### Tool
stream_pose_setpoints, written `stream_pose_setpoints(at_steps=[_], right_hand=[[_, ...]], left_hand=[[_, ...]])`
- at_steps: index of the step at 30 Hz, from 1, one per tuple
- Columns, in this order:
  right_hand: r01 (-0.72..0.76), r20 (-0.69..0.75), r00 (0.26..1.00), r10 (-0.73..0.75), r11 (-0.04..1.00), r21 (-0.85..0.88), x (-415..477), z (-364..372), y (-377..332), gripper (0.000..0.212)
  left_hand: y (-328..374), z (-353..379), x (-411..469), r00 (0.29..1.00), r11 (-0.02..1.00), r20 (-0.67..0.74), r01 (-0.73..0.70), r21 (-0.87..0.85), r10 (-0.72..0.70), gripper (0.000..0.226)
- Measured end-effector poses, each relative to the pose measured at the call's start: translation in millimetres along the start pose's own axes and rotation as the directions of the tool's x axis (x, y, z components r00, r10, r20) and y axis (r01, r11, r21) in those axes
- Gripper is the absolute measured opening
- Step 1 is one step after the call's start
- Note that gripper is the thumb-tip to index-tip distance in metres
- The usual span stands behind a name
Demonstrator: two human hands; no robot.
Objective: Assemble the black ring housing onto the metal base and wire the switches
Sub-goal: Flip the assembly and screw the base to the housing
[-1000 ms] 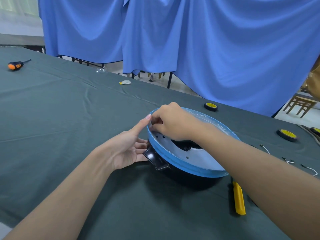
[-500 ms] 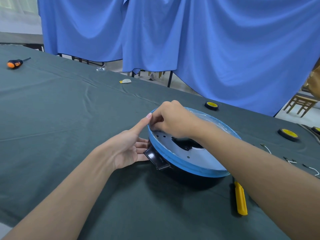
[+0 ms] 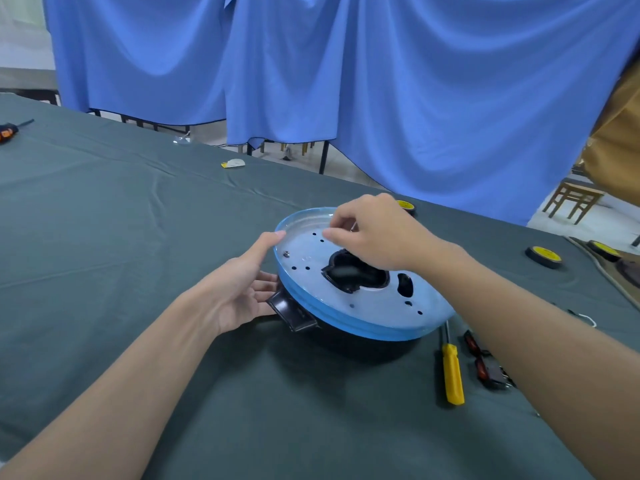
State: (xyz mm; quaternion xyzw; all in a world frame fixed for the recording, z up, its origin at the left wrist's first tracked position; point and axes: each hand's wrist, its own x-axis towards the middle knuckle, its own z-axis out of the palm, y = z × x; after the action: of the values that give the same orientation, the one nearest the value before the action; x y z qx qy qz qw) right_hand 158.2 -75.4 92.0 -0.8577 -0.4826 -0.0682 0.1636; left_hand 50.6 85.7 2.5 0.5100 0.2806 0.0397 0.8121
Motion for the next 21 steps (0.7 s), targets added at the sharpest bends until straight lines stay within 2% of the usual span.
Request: stream_pose_setpoints(at_steps=[3, 7, 9, 13, 17, 18, 19, 21], right_hand=[[-0.126, -0.104, 0.986, 0.129, 0.991, 0.035, -27, -14, 23, 0.021], [-0.334, -0.218, 0.915, 0.338, 0.941, 0.056, -62, -19, 52, 0.019], [-0.415, -0.194, 0.888, 0.417, 0.908, 0.054, -79, -17, 62, 0.019], [-0.5, -0.054, 0.863, 0.502, 0.865, 0.042, -104, -8, 66, 0.011], [-0.51, -0.08, 0.828, 0.556, 0.804, 0.305, -113, -3, 56, 0.023], [-0.515, -0.096, 0.818, 0.568, 0.796, 0.317, -116, -4, 55, 0.022], [-0.531, -0.092, 0.817, 0.57, 0.805, 0.265, -119, -6, 55, 0.02], [-0.58, 0.007, 0.813, 0.582, 0.809, 0.092, -127, -9, 56, 0.019]], left_hand=[[1, 0, 0, 0.998, 1.0, -0.064, -0.012, -0.017, 0.011, 0.075], [-1, 2, -5, 0.99, 0.999, -0.129, -0.052, -0.012, 0.05, 0.07], [-4, 3, -10, 0.983, 0.997, -0.167, -0.076, -0.021, 0.071, 0.068], [-9, 3, -24, 0.973, 0.994, -0.209, -0.105, -0.031, 0.096, 0.059], [-13, 5, -36, 0.96, 0.991, -0.256, -0.127, -0.047, 0.111, 0.053], [-13, 5, -38, 0.956, 0.99, -0.27, -0.132, -0.052, 0.113, 0.053], [-13, 5, -40, 0.952, 0.989, -0.284, -0.138, -0.056, 0.116, 0.052], [-12, 1, -43, 0.946, 0.988, -0.3, -0.146, -0.057, 0.123, 0.05]])
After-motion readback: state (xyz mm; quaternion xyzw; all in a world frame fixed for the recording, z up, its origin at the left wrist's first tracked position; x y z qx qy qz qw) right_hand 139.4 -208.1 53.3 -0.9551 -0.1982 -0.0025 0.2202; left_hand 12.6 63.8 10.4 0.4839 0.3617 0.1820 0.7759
